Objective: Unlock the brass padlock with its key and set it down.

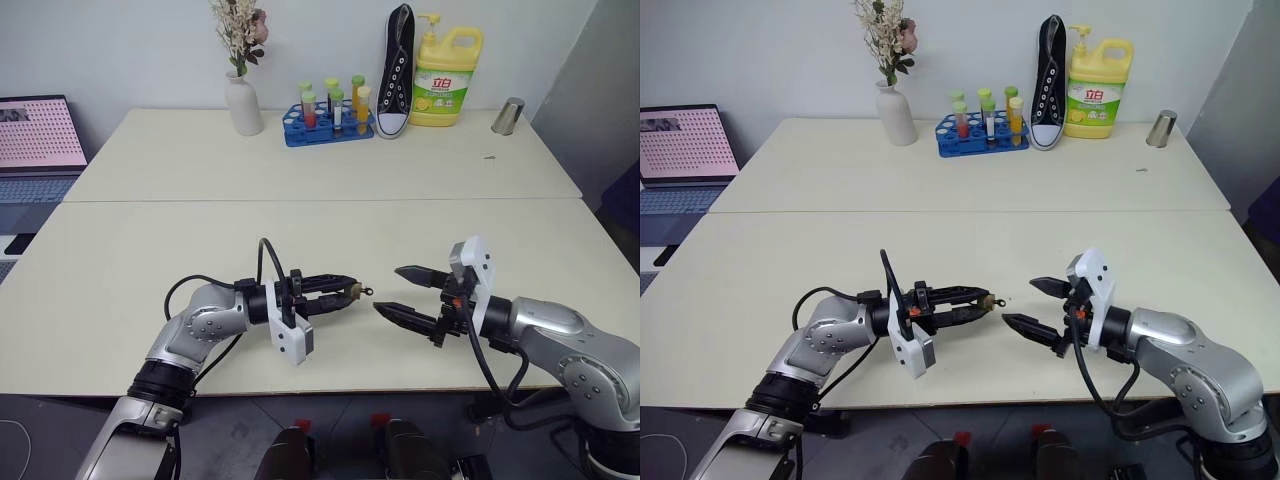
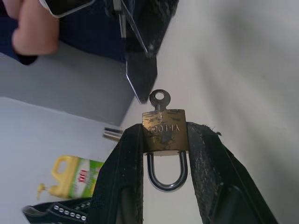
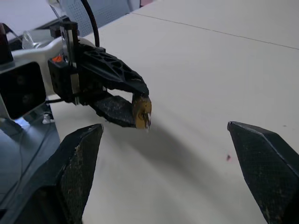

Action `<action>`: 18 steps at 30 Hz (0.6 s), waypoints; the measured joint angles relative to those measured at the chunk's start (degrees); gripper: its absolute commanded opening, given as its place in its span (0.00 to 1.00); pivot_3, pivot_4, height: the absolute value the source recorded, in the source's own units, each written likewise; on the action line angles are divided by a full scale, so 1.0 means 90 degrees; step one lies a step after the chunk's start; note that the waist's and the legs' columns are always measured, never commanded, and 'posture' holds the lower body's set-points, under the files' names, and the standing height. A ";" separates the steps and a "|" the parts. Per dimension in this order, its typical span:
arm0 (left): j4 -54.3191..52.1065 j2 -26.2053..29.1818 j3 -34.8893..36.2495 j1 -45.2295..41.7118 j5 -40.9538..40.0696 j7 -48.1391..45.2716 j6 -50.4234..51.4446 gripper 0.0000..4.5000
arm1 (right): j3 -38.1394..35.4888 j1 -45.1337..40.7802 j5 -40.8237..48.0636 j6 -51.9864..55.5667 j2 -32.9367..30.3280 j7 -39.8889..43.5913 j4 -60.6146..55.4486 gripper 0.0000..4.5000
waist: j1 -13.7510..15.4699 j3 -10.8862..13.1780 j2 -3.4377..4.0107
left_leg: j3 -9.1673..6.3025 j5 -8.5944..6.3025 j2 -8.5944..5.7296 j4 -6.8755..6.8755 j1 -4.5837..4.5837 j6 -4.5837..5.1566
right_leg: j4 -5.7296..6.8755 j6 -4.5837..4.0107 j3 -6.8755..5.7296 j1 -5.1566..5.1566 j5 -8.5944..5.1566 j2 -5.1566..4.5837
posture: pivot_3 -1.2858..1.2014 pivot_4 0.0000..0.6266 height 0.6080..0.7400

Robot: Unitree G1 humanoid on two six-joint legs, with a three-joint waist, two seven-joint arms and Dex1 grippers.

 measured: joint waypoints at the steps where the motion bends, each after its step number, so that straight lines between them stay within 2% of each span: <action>1: 0.0004 0.0009 0.0002 0.0001 0.0070 0.0126 0.0000 0.21 | 0.0011 -0.0001 0.0052 0.0019 0.0001 0.0004 0.0056 1.00 | -0.0001 0.0000 0.0000 | -0.0001 0.0000 0.0000 0.0000 0.0000 0.0000 | 0.0000 0.0000 -0.0001 0.0000 0.0000 0.0000 | 0.52 0.24 1.00; 15: 0.0194 0.0302 -0.0184 -0.0032 0.0480 0.0907 -0.0025 0.21 | 0.0325 -0.0405 0.0233 0.0126 0.0361 -0.0079 0.0470 1.00 | -0.0010 0.0000 0.0001 | -0.0003 0.0000 -0.0001 -0.0001 0.0000 0.0000 | 0.0003 0.0000 -0.0003 -0.0003 0.0000 0.0002 | 0.52 0.24 1.00; 18: 0.0202 0.0355 -0.0218 -0.0034 0.0514 0.0959 -0.0025 0.21 | 0.0351 -0.0509 0.0349 0.0216 0.0455 -0.0150 0.0498 0.86 | -0.0009 0.0000 0.0002 | -0.0004 0.0000 0.0000 -0.0002 0.0000 0.0000 | 0.0003 0.0000 -0.0003 -0.0003 0.0000 0.0002 | 0.52 0.24 1.00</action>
